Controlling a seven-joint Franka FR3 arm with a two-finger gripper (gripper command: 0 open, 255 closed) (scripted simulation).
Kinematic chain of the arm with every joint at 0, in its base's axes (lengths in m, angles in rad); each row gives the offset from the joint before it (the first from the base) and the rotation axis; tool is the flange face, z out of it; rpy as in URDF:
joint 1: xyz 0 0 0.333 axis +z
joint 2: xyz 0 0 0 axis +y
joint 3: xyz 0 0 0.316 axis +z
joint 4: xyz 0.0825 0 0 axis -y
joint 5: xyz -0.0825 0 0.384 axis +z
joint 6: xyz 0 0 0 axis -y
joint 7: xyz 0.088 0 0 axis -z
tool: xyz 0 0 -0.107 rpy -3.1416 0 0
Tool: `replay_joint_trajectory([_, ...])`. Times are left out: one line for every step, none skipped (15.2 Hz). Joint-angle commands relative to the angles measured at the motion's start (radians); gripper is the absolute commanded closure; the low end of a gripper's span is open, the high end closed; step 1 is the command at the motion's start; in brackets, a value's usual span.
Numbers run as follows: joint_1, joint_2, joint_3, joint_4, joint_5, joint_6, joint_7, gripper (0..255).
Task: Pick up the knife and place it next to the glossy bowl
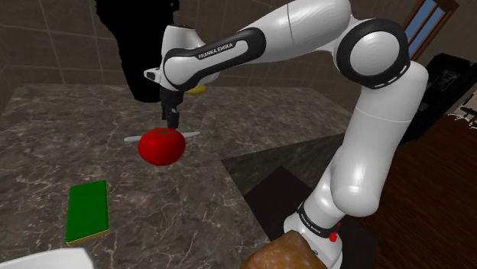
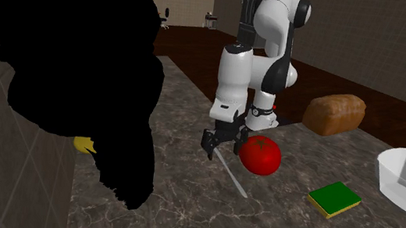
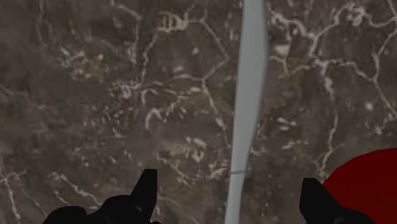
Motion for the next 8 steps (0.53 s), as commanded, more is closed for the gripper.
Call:
replay_joint_trajectory([0.007, 0.021, 0.006, -0.016, -0.001, 0.016, 0.002, 0])
replay_joint_trajectory([0.009, 0.033, 0.005, -0.022, -0.002, 0.035, 0.003, 0])
replay_joint_trajectory([0.009, 0.033, 0.005, -0.022, -0.002, 0.035, 0.003, 0])
replay_joint_trajectory([0.01, 0.033, 0.004, -0.022, -0.002, 0.035, 0.003, 0])
replay_joint_trajectory([0.01, 0.033, 0.003, -0.022, -0.001, 0.035, 0.003, 0])
replay_joint_trajectory([0.011, 0.033, 0.003, -0.022, -0.001, 0.035, 0.002, 0])
replay_joint_trajectory([0.012, 0.033, 0.002, -0.022, -0.001, 0.035, 0.002, 0])
replay_joint_trajectory([0.012, 0.033, 0.002, -0.022, -0.001, 0.035, 0.002, 0])
